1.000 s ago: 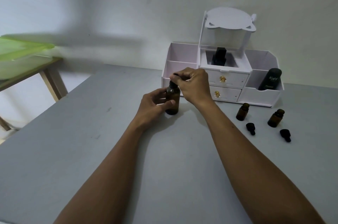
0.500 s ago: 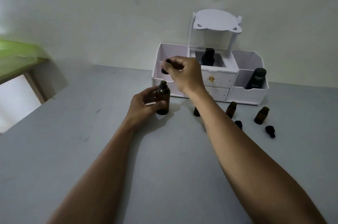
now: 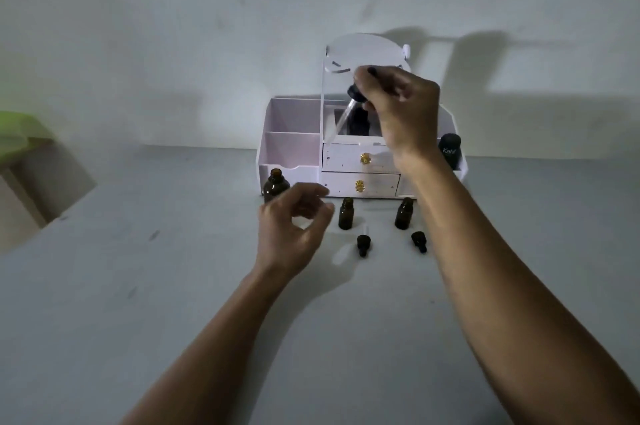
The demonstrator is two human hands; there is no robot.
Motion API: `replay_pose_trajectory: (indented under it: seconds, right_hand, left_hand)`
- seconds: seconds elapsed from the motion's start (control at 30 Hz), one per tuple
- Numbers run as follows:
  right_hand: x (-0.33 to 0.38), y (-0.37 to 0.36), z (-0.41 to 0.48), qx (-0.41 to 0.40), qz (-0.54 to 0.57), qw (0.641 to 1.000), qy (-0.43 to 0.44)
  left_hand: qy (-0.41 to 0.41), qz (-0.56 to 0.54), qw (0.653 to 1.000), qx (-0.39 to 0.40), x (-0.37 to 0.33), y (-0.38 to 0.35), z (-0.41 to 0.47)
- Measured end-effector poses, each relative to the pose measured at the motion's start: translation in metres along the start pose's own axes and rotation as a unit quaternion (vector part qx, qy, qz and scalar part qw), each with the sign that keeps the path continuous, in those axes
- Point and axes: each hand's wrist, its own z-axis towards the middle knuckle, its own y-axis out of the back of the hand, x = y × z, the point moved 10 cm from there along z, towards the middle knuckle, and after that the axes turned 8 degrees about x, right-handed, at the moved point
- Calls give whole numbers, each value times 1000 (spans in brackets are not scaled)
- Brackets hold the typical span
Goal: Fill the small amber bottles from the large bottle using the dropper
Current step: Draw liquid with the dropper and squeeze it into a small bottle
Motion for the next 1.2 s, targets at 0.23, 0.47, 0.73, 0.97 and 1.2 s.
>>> replay_pose_trajectory:
  seconds: [0.23,0.47,0.73,0.97,1.2]
  right_hand:
    - [-42,46,-13,-4,-53,995,-86]
    - [-74,42,-25,16,-56,990,-130]
    - [-93,37,-28,32,-86,985,-147]
    - [-97,30,-28,44,-115,982,-142]
    - [-84,26,-29,49,-156,981,-105]
  left_hand:
    - [162,7,982,95,52,-52,8]
    - [198,4,971,132,73,-70,17]
    - [184,27,972,142,75,-73,20]
    - [168,30,974,147,73,-72,21]
    - [165,26,975,144,74,-72,20]
